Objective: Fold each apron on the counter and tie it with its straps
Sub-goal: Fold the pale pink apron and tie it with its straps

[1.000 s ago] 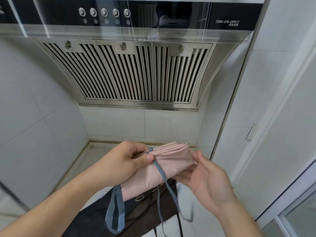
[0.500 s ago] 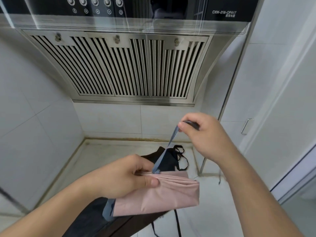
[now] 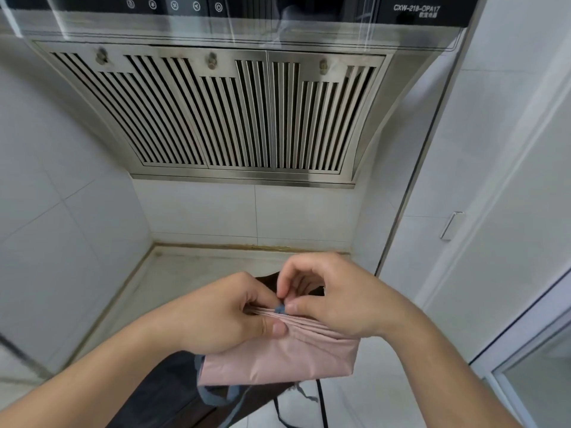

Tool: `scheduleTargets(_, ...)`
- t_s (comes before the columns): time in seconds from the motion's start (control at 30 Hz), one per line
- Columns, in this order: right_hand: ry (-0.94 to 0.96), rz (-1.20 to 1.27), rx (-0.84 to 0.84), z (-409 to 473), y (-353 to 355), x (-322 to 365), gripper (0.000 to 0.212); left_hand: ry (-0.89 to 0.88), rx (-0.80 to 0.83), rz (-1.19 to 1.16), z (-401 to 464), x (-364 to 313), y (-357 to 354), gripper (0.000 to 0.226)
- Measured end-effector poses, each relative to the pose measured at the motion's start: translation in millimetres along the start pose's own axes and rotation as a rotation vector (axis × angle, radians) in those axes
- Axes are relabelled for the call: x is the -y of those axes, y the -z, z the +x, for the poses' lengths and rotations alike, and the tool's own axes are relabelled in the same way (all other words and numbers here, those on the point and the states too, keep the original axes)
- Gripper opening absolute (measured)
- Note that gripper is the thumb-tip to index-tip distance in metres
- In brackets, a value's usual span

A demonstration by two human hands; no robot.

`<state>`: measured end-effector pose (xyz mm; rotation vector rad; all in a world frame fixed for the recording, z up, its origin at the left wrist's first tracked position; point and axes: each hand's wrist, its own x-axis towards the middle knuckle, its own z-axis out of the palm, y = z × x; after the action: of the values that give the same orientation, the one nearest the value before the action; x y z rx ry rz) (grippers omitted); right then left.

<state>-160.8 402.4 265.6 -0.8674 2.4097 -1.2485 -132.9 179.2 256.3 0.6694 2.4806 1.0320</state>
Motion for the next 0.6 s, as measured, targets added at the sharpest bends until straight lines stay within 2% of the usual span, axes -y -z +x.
scheduleTargets(0.1, -0.025, -0.081, 0.014, 0.1, -0.3, -2.3, 0.014, 0.006, 0.008, 0.043, 0.6, 1.6, 0.3, 0.024)
scheduleTargets(0.23, 0.018, -0.402, -0.013, 3.1, -6.0, -4.0, 0.009, 0.036, -0.004, 0.09, 2.7, 2.6, -1.6, 0.03)
scheduleTargets(0.33, 0.098, -0.403, -0.084, 2.5, -7.3, -3.5, 0.012, 0.045, -0.031, 0.075, 4.5, 3.6, -0.2, 0.03)
scheduleTargets(0.43, 0.157, -0.483, -0.078, 0.8, -7.4, -2.5, 0.015, 0.052, -0.046, 0.079, 6.4, 2.2, 1.2, 0.032)
scheduleTargets(0.53, 0.131, -0.56, -0.069, 0.4, -8.4, -1.6, 0.014, 0.069, -0.052, 0.1, 9.6, 2.1, -0.2, 0.032)
scheduleTargets(0.6, 0.092, -0.572, -0.079, -0.2, -5.4, -2.2, 0.005, 0.087, -0.042, 0.117, 11.2, 1.5, -1.8, 0.034)
